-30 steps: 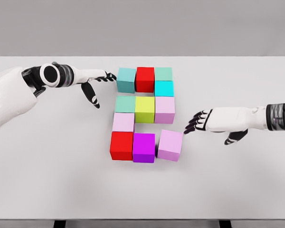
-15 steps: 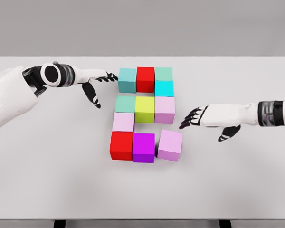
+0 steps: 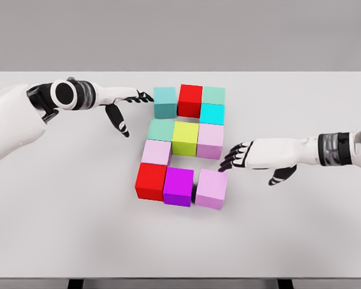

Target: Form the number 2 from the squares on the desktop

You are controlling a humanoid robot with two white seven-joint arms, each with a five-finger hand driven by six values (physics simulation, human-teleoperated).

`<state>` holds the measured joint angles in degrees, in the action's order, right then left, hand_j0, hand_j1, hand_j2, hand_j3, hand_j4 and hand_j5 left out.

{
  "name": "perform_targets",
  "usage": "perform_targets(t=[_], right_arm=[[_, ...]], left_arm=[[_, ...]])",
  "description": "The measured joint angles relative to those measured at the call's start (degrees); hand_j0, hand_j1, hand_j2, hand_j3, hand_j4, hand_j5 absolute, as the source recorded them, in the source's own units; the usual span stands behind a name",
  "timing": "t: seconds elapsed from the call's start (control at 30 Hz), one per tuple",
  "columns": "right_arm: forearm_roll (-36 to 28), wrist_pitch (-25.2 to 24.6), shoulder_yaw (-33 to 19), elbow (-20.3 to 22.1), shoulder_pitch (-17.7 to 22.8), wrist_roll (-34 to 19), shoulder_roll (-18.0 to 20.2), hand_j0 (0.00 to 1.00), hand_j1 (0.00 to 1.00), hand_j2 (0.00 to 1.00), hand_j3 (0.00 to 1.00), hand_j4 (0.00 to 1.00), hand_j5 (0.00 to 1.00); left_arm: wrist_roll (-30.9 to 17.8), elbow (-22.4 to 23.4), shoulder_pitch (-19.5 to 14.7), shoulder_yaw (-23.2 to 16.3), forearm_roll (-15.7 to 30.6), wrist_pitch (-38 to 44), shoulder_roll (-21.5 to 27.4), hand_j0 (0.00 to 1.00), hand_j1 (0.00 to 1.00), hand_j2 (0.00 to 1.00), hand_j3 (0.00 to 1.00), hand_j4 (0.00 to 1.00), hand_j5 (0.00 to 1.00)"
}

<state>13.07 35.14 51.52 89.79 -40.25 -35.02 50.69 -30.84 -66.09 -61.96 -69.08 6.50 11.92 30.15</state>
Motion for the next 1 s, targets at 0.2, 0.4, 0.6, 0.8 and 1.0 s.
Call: perform_targets(t=[0.2,0.4,0.6,0.8,1.0], right_arm=[[-0.4,0.0,-0.6,-0.6,-0.6,0.0,0.3,1.00,1.00,1.00,1.00,1.00,1.00],[-1.2,0.0,-1.6,-2.3,-1.3,0.0,3.7,1.00,1.00,1.00,1.00,1.00,1.00],[1.5,0.0,-1.6,2.3,0.4,0.0,10.4,1.00,1.00,1.00,1.00,1.00,1.00],[4.7,0.0,0.1,5.8,1.0,0.0,10.3,1.00,1.00,1.00,1.00,1.00,1.00],[5.4,0.0,0.8,6.6,1.0,0.0,7.4,1.00,1.00,1.00,1.00,1.00,1.00]], left_arm=[[0.1,0.4,-0.2,0.0,-0.3,0.0,-0.2,1.00,1.00,1.00,1.00,1.00,1.00],[0.3,2.5,-1.0,0.2,-0.7,0.0,-0.9,1.00,1.00,1.00,1.00,1.00,1.00],[0.4,3.1,-1.1,0.2,-0.7,-0.1,-1.1,1.00,1.00,1.00,1.00,1.00,1.00],[0.5,3.2,-1.4,0.2,-0.8,-0.8,-1.2,1.00,1.00,1.00,1.00,1.00,1.00],[0.5,3.2,-1.9,0.2,-1.4,-1.2,-1.9,1.00,1.00,1.00,1.00,1.00,1.00]])
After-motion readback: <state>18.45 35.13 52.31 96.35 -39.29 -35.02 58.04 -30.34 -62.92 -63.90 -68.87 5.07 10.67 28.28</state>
